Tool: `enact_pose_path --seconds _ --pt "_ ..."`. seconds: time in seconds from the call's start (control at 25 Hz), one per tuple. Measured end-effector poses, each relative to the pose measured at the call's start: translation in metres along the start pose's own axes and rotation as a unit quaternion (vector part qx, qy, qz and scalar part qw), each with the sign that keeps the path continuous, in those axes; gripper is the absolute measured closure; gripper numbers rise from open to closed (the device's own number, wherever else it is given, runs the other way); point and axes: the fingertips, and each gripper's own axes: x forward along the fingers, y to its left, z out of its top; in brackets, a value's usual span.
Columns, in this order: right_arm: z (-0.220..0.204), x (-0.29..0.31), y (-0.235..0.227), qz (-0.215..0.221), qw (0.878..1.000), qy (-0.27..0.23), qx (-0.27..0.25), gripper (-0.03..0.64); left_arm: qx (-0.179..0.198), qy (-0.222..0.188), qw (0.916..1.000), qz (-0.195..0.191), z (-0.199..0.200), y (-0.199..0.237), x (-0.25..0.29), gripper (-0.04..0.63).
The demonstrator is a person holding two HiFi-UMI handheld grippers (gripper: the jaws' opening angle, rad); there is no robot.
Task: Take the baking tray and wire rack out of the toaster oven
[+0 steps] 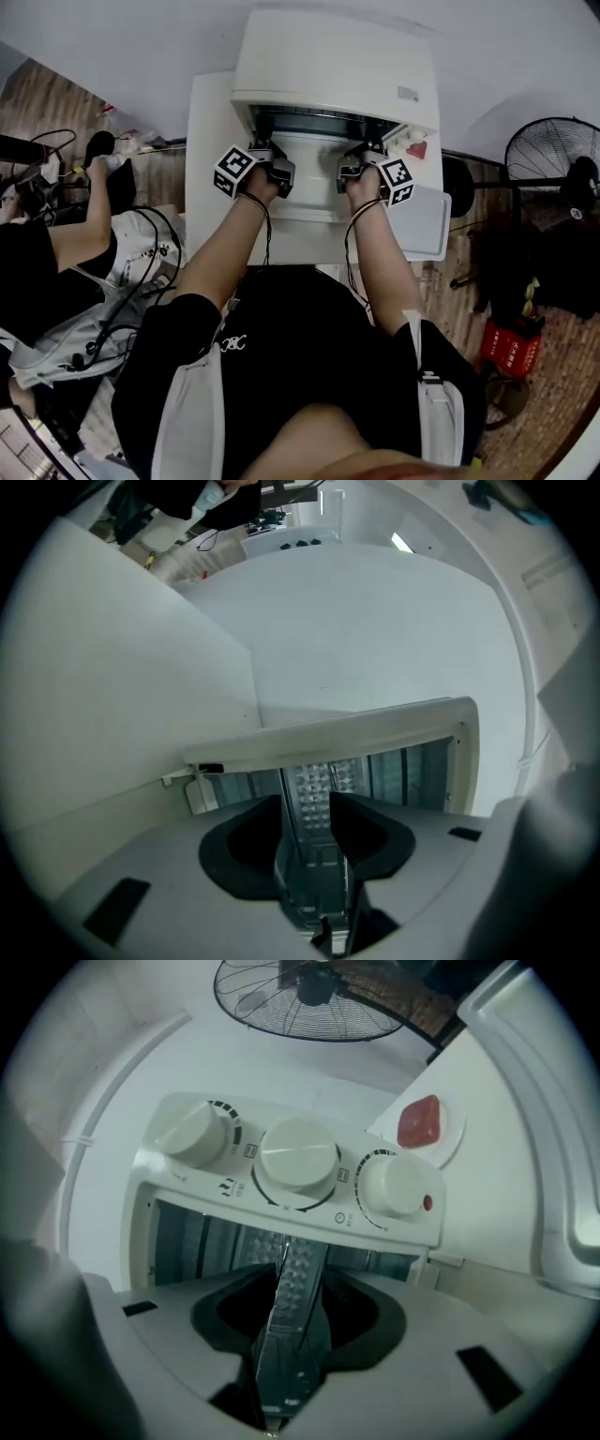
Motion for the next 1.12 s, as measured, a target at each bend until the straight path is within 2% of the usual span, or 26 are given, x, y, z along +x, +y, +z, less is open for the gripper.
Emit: enact_pose_path --seconds 0.16,0.4,0.48,0.56,0.64,0.92,1.12 --pt "0.0 0.005 -0.002 0.005 1.0 -0.008 0.005 0.459 0.003 -0.004 0.9993 -0.037 0.004 -0.009 0.006 0.425" --pt "0.003 0.007 0.002 0.014 1.0 -0.018 -0.002 0.514 0.01 -0.007 0.997 -0.077 0.008 -0.018 0.015 0.439" --pt "0.004 0.008 0.005 0.017 1.0 -0.016 -0.01 0.532 0.017 -0.006 0.9963 -0.084 0.008 -0.021 0.018 0.486" --pt "0.004 0.009 0.009 0.023 1.0 -0.014 -0.014 0.586 0.015 -0.002 0.995 -0.098 0.008 -0.027 0.02 0.561" --pt "0.004 0.009 0.01 0.025 1.0 -0.013 -0.002 0.592 -0.001 0.0 0.9941 -0.108 0.007 -0.029 0.019 0.569" --pt "0.004 0.01 0.003 0.021 1.0 0.0 0.002 0.598 -0.022 0.007 0.9943 -0.104 0.006 -0.022 0.024 0.574" --pt "0.001 -0.002 -0.007 0.02 0.999 0.022 -0.016 0.597 -0.013 0.015 0.9955 -0.093 -0.002 -0.012 0.01 0.575"
